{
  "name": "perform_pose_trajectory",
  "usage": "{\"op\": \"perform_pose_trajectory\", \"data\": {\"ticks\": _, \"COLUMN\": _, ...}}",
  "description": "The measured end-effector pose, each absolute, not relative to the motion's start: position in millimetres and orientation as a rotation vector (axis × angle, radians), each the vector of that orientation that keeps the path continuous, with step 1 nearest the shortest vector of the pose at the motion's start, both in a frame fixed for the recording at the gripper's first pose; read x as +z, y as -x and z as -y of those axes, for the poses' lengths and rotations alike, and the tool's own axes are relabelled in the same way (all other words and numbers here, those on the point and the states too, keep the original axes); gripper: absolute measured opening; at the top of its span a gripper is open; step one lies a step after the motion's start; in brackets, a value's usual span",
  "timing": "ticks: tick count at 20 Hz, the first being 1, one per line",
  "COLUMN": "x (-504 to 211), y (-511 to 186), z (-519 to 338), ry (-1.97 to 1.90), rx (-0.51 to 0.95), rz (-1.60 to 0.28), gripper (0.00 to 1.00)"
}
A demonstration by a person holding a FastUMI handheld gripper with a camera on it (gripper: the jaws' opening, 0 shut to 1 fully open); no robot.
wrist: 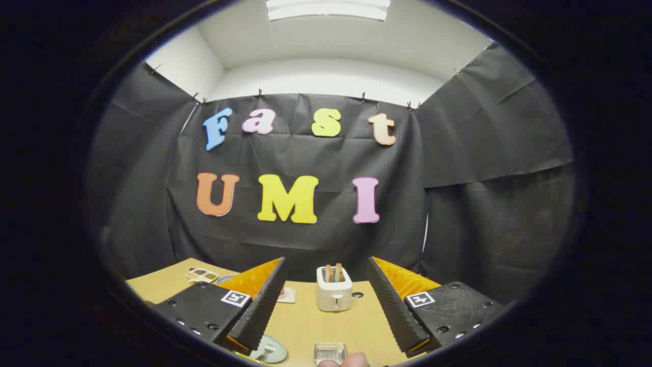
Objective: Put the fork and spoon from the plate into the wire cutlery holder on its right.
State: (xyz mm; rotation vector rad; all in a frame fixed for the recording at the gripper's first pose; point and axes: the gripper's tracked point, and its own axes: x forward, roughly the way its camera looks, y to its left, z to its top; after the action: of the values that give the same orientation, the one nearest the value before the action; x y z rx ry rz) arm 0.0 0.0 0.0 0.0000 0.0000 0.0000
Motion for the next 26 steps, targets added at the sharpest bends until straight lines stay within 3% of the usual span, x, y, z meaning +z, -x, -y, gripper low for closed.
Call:
{"op": "perform_pose_trajectory", "data": {"ticks": 17, "x": 1.2, "y": -6.7, "z": -11.2, "ry": -0.044, "rx": 0.060, "rz": -0.037, "gripper": 0.95}}
{"op": "perform_pose_trajectory", "data": {"ticks": 26, "x": -50.0, "y": 2.7, "z": -55.1, "ry": -0.005, "rx": 0.143, "rz": -0.185, "gripper": 0.95}}
